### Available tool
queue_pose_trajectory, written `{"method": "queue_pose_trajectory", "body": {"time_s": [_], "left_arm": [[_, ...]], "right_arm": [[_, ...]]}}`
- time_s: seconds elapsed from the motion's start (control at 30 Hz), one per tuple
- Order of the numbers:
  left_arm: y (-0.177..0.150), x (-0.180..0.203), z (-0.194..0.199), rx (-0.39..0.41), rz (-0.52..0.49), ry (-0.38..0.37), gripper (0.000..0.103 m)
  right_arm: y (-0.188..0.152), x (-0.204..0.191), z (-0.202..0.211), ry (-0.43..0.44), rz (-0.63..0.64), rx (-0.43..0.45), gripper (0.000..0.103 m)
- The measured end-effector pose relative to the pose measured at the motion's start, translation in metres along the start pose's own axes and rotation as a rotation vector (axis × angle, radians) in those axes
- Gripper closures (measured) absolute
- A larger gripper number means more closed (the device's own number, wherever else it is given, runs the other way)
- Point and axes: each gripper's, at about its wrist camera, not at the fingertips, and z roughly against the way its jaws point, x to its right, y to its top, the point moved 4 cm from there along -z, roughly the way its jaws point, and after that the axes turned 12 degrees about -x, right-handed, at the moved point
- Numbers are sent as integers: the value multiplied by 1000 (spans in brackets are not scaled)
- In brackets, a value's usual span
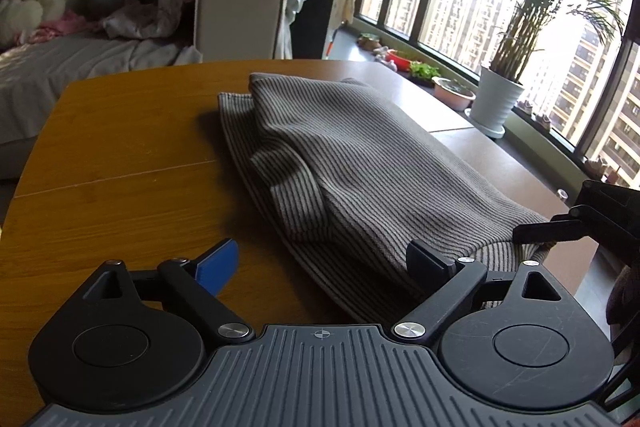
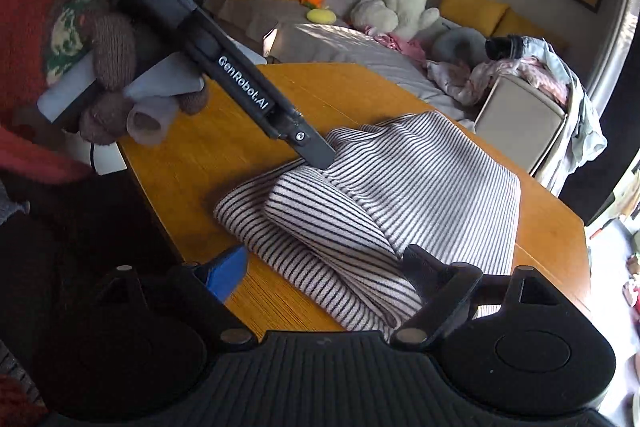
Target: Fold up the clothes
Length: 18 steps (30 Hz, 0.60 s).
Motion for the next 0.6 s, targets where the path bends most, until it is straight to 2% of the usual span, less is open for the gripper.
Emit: {"method": "queue_pose_trajectory", "body": {"time_s": [0.07,0.1,0.13,0.23,0.3,0.6], "left_arm": [[1,1,5,8,-14,0,7],[2,2,8,13,-23,-2,7],[2,3,12,21,-34,-7,6],[0,8,21,30,-80,-31,4],[-3,13,25,31,-124,-49,4],[-20,46,19,1,-337,-87,4]], "right_arm": [[1,-5,-6,-53,25,-21,21],[3,-3,-10,-74,4,-33,30],[4,4,-11,-47,-67,-39,33],[3,47,-9,153,-393,-13,35],[-4,68,-10,240,-521,4,37],[-12,84,-15,294,-616,9,37]]}}
